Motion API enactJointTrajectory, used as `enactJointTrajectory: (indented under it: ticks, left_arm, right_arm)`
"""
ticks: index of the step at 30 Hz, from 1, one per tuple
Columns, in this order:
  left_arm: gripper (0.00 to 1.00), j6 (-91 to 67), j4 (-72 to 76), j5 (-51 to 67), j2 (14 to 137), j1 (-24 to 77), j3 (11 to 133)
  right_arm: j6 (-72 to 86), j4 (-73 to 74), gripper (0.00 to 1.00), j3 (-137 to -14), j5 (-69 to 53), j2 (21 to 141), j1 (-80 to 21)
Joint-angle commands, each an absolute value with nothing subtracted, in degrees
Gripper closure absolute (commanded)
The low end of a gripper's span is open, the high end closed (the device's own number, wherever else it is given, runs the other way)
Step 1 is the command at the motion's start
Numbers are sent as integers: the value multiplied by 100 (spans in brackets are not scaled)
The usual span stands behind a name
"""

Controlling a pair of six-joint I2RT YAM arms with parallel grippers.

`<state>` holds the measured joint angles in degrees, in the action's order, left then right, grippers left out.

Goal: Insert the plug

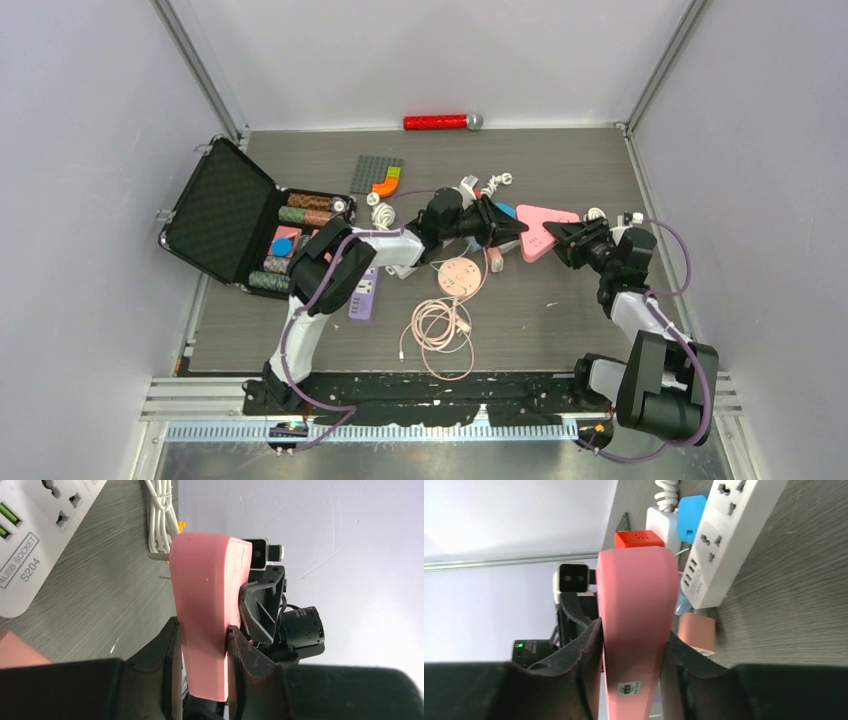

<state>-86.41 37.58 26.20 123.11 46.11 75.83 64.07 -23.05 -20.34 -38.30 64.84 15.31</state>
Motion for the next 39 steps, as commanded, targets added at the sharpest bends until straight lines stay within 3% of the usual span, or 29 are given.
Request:
enactJointTrajectory:
  ticks: [1, 3, 5, 9, 27, 39]
  left_arm:
    - [87, -8512, 3976, 2650, 12013, 4614, 7592]
    - [62, -8187, 3660, 2552, 11968, 4596, 7606]
    - [45, -7745, 3251, 2426, 11865, 4552, 7586]
    - [32, -6945, 2721, 2047, 11570, 4455, 7307]
    - [29, -6498, 2517, 1788, 11119, 4307, 6786]
    - [30, -6566, 2487, 1772, 11137, 4307, 6803]
  right_arm:
    - [6506, -2905, 78, -2060, -4028, 6611, 1545]
    - [6557, -2924, 89, -2080, -4039, 6632, 1541]
    - [6564, -2791, 94, -2151, -4006, 6657, 1544]
    - [6641, -2753, 95, -2282, -3966, 6793, 1543]
    - [7069, -2449, 94, -2919, -3708, 7871, 1517]
    - [7133, -2758, 94, -2702, -3525, 8421, 1479]
